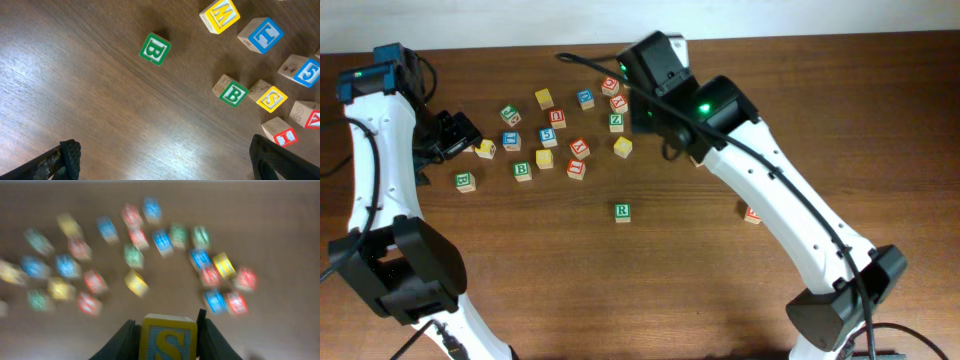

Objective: Spell out RSS
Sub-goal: 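Reach the right gripper into the cluster and grasp a yellow S block, then carry the yellow S block and place it right of the R block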

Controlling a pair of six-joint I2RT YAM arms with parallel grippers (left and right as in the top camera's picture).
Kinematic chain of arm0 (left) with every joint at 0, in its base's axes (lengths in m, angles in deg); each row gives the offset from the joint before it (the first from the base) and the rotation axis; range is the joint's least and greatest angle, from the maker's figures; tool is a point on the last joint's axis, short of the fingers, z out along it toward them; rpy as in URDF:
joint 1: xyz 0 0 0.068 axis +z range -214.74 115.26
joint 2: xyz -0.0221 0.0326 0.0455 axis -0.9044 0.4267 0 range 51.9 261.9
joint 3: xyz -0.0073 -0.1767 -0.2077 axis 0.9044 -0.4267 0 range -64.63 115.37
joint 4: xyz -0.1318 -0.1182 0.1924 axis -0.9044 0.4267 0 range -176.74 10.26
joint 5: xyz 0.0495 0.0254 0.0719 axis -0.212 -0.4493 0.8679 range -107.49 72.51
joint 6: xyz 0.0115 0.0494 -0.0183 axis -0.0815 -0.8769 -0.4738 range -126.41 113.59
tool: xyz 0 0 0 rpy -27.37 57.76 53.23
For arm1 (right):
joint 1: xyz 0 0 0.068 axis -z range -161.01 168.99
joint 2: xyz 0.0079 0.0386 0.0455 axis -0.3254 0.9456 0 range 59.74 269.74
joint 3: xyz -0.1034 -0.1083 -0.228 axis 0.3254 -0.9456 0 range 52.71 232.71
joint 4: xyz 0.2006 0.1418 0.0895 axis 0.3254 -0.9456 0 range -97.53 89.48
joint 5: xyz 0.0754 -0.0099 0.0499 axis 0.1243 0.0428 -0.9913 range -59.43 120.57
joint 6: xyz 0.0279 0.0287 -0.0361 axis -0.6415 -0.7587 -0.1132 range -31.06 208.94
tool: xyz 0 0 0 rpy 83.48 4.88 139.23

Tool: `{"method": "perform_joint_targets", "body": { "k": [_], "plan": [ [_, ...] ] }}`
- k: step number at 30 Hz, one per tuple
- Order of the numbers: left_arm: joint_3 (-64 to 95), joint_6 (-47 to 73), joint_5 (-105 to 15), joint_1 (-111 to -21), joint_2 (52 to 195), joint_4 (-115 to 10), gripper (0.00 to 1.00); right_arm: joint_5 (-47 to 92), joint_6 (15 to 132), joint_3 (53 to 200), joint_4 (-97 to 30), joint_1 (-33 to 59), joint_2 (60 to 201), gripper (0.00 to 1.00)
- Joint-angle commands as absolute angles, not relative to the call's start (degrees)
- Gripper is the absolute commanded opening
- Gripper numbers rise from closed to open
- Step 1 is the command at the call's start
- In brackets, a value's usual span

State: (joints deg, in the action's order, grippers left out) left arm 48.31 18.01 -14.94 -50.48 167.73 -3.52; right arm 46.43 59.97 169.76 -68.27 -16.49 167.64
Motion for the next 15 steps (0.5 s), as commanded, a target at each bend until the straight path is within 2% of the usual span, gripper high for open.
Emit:
{"method": "perform_joint_targets", "body": {
  "k": [1,4,7,8,9,10,15],
  "plan": [
    [48.62,17.49,-14.72,-50.33,167.55,-3.52,0.99,39.61,60.13,166.01,-72.62,-16.3,168.4,0.29],
    [48.62,17.49,-14.72,-50.33,167.53,-3.52,0.99,34.15,59.49,155.86,-67.51,-16.3,169.43,0.29],
    [48.62,17.49,-14.74,-50.33,167.53,-3.52,0.99,32.33,55.6,141.74,-55.07,-16.28,169.52,0.3],
    [48.62,17.49,-14.74,-50.33,167.55,-3.52,0.99,32.79,55.62,138.31,-52.18,-16.17,169.52,0.34],
    [48.62,17.49,-14.74,-50.33,167.55,-3.52,0.99,34.3,55.64,137.57,-50.26,-16.19,169.52,0.42],
    [48.62,17.49,-14.74,-50.33,167.55,-3.52,0.99,34.74,55.64,137.57,-48.64,-16.19,169.52,0.46],
    [48.62,17.49,-14.72,-50.33,167.55,-3.55,0.99,41.6,56.13,137.33,-41.69,-16.19,171.07,0.5]
  ]
}}
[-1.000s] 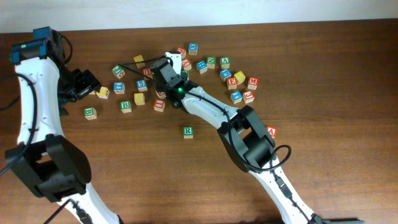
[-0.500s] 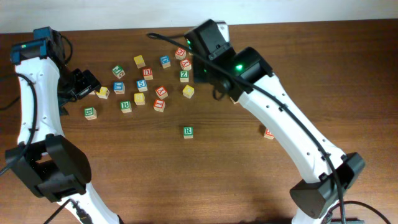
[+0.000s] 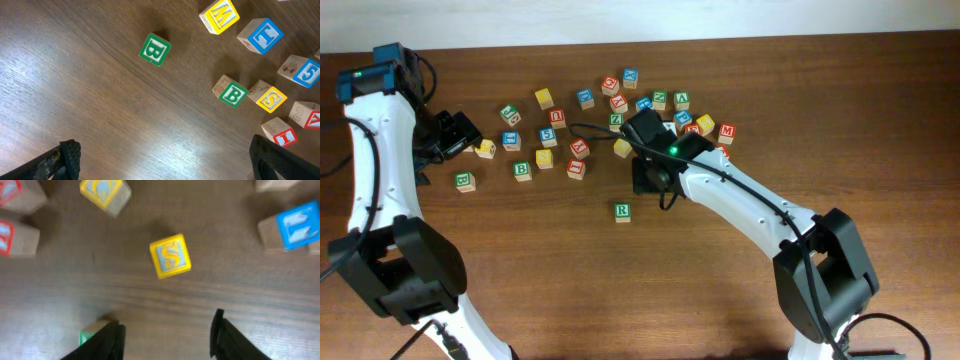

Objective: Spell out RSS
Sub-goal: 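Carry the yellow S block and place it right of the R block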

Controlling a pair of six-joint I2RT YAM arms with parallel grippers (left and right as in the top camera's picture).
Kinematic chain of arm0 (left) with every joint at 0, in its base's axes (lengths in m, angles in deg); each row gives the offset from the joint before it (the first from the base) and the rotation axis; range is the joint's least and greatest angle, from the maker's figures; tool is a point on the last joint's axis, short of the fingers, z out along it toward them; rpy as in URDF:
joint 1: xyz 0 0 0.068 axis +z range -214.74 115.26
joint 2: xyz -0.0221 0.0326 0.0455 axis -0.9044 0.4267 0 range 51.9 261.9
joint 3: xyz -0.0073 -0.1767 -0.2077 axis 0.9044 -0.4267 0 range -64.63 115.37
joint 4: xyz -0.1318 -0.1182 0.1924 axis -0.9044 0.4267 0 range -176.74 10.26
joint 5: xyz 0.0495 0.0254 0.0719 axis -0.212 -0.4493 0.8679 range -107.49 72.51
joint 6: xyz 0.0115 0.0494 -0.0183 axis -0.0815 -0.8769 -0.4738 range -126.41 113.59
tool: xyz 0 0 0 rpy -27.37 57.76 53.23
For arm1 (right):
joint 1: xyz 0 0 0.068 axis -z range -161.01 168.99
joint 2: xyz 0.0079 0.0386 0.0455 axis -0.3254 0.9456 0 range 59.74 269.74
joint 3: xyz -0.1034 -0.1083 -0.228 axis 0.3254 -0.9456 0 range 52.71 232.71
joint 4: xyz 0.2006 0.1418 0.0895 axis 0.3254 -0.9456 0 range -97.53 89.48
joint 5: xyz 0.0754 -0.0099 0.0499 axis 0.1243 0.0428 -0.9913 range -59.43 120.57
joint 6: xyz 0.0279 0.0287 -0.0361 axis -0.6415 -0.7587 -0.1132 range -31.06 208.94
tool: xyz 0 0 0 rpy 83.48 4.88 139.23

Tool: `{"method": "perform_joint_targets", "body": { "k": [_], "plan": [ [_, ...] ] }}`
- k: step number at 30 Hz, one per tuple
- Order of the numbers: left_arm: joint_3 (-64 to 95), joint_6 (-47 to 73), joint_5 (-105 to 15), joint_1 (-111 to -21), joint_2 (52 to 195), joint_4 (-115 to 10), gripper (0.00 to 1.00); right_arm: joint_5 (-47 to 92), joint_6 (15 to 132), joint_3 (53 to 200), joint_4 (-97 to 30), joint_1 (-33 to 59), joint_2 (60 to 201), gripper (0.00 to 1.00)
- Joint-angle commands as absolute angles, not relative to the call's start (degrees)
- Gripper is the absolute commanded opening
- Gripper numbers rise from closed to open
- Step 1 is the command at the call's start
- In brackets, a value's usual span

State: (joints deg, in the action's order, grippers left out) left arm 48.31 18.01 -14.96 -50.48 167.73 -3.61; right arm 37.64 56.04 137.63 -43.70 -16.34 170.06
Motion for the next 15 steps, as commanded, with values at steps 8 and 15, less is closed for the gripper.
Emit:
{"method": "perform_joint_targets", "body": {
  "k": [8,15],
  "plan": [
    [48.62,17.49,-14.72,-50.33,167.55,-3.52,0.99,41.78,64.91,137.29,-34.85,-14.88,179.07,0.57],
    [48.62,17.49,-14.72,-50.33,167.53,-3.52,0.99,34.08,64.93,137.29,-32.53,-11.1,181.78,0.49]
  ]
}}
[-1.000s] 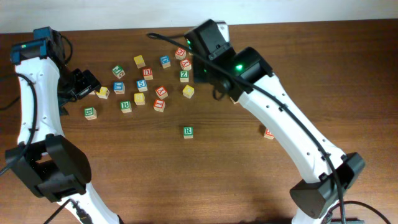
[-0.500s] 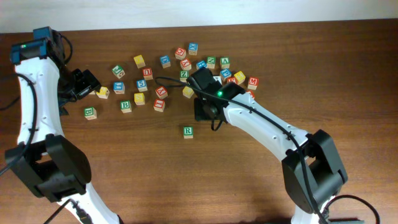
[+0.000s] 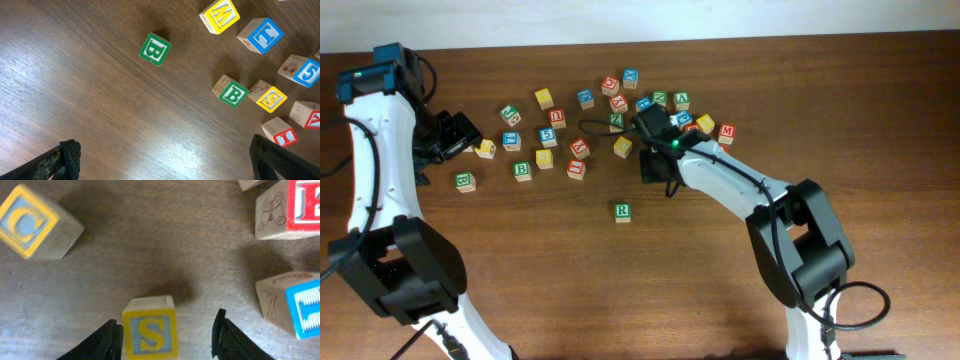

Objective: Spell out RSS
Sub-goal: 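Carry the yellow S block and place it right of the R block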

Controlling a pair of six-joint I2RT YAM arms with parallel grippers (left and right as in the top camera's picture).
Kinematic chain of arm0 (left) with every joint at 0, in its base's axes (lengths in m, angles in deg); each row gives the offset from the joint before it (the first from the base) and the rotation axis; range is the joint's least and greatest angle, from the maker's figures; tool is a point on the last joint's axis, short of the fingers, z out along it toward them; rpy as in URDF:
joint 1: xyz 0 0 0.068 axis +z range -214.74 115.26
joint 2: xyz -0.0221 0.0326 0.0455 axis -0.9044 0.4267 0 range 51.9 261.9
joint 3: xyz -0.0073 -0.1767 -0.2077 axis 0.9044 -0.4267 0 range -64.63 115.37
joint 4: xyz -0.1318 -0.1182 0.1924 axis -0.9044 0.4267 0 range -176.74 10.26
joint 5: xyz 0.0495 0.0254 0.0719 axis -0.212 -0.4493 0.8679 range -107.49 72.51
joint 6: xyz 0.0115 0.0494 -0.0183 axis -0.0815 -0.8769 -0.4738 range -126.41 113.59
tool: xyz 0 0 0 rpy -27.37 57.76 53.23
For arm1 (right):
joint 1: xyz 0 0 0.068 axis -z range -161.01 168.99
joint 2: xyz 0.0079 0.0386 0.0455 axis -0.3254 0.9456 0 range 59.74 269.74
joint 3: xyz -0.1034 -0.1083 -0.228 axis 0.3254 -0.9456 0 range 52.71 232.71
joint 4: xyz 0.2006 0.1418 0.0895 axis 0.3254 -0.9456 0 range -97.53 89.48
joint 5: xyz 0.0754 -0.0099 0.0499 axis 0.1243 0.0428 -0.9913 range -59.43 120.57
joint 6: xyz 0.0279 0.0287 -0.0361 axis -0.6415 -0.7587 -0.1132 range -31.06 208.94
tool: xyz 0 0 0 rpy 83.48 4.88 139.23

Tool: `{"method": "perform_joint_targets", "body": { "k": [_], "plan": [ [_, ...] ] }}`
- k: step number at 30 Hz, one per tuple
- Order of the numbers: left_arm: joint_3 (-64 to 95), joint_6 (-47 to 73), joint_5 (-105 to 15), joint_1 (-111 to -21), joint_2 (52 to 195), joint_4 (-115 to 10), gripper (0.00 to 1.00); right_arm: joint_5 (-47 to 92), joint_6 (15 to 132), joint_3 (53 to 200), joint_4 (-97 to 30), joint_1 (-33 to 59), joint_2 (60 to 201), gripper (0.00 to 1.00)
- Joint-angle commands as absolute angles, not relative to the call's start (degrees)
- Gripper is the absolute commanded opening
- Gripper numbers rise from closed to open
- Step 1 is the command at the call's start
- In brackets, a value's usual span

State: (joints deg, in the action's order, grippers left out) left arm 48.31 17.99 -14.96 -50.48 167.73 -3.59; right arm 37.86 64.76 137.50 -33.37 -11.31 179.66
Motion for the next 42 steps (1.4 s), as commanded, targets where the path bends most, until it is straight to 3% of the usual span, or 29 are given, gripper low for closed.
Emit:
{"method": "perform_joint_targets", "body": {
  "k": [1,4,6,11,14,17,20,28,32,35,42],
  "plan": [
    [48.62,17.49,-14.72,-50.33,167.55,-3.52,0.99,33.25,64.96,137.29,-31.94,-11.16,182.06,0.49],
    [48.62,17.49,-14.74,-50.33,167.55,-3.52,0.99,33.14,64.93,137.29,-31.55,-11.14,182.11,0.48],
    [48.62,17.49,-14.74,-50.33,167.55,-3.55,0.99,33.14,64.93,137.29,-31.57,-11.14,182.11,0.39],
    [48.62,17.49,-14.74,-50.33,167.55,-3.52,0.99,35.28,64.96,137.29,-31.0,-11.05,182.11,0.35],
    [48.62,17.49,-14.74,-50.33,167.53,-3.55,0.99,35.96,64.98,137.29,-30.04,-10.83,182.11,0.43],
    [48.62,17.49,-14.72,-50.33,167.55,-3.55,0.99,35.96,64.98,137.29,-29.15,-10.88,182.11,0.43],
    [48.62,17.49,-14.74,-50.33,167.55,-3.52,0.99,35.92,64.96,137.29,-29.39,-10.88,182.11,0.31],
    [48.62,17.49,-14.72,-50.33,167.55,-3.52,0.99,30.58,64.5,137.31,-37.56,-11.05,181.08,0.27],
    [48.62,17.49,-14.74,-50.33,167.53,-3.55,0.99,19.66,64.5,137.31,-45.82,-11.12,178.65,0.17],
    [48.62,17.49,-14.74,-50.33,167.55,-3.55,0.99,14.19,64.47,137.29,-49.91,-12.06,178.48,0.19],
    [48.62,17.49,-14.74,-50.33,167.53,-3.52,0.99,20.97,54.79,137.29,-51.03,-16.3,178.48,0.2]
  ]
}}
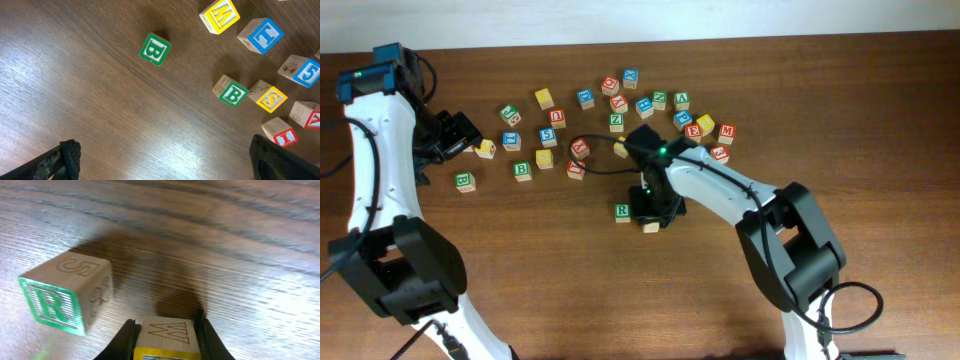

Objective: Spell out RSS
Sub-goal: 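Carry the yellow S block and place it right of the R block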

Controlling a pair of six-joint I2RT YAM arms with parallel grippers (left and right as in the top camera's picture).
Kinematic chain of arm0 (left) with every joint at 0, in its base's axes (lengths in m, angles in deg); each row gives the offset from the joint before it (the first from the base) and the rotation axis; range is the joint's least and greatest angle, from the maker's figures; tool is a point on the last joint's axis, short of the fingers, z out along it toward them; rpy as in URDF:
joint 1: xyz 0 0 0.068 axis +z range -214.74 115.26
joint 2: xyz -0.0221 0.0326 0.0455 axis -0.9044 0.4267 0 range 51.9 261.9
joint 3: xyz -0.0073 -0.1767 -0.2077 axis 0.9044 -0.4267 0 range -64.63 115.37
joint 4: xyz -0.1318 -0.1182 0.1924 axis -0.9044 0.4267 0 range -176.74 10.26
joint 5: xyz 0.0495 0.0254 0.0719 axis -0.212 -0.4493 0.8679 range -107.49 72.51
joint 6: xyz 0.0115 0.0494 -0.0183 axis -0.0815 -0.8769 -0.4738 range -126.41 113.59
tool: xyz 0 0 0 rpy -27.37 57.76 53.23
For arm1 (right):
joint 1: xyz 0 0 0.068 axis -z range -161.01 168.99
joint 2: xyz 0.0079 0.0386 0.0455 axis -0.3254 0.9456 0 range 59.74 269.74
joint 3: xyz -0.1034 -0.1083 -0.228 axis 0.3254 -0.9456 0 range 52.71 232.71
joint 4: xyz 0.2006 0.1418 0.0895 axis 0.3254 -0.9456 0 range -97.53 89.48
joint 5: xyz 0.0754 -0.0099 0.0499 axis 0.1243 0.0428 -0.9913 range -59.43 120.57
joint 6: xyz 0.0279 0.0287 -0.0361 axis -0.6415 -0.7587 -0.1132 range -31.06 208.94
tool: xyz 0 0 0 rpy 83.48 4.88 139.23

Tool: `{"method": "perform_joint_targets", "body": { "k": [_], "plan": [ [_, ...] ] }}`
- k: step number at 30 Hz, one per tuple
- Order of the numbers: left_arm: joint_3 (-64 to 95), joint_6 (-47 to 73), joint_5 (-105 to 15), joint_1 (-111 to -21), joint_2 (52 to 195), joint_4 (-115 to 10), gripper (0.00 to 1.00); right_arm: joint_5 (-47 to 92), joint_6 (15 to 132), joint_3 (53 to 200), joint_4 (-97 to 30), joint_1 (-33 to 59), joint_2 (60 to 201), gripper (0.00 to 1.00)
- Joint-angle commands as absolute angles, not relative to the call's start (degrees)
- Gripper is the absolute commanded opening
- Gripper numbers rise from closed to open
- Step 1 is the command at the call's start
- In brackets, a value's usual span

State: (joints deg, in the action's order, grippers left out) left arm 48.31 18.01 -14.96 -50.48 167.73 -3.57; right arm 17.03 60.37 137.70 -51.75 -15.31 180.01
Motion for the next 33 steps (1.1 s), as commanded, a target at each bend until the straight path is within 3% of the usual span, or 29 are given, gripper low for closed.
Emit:
{"method": "perform_joint_targets", "body": {
  "k": [1,8,15,19,21,23,24,27,30,33],
  "plan": [
    [48.62,17.49,-14.74,-50.33,167.55,-3.55,0.99,21.6,53.85,137.29,-50.17,-16.67,178.5,0.2],
    [48.62,17.49,-14.72,-50.33,167.55,-3.55,0.99,29.58,51.75,137.29,-47.75,-17.11,178.5,0.21],
    [48.62,17.49,-14.72,-50.33,167.55,-3.52,0.99,28.66,51.78,137.29,-46.57,-17.13,178.5,0.33],
    [48.62,17.49,-14.72,-50.33,167.55,-3.52,0.99,28.7,51.8,137.29,-46.37,-17.11,178.5,0.46],
    [48.62,17.49,-14.72,-50.33,167.55,-3.55,0.99,28.68,51.78,137.29,-45.76,-17.0,178.5,0.46],
    [48.62,17.49,-14.72,-50.33,167.53,-3.52,0.99,28.66,51.78,137.29,-45.85,-17.02,178.5,0.3],
    [48.62,17.49,-14.72,-50.33,167.55,-3.52,0.99,28.66,51.78,137.29,-45.91,-17.02,178.5,0.28],
    [48.62,17.49,-14.74,-50.33,167.55,-3.52,0.99,28.68,51.95,137.29,-45.89,-17.02,178.5,0.27],
    [48.62,17.49,-14.72,-50.33,167.55,-3.55,0.99,28.7,52.06,137.29,-45.5,-17.0,178.5,0.36],
    [48.62,17.49,-14.74,-50.33,167.55,-3.52,0.99,28.7,55.1,137.29,-44.64,-17.02,178.5,0.35]
  ]
}}
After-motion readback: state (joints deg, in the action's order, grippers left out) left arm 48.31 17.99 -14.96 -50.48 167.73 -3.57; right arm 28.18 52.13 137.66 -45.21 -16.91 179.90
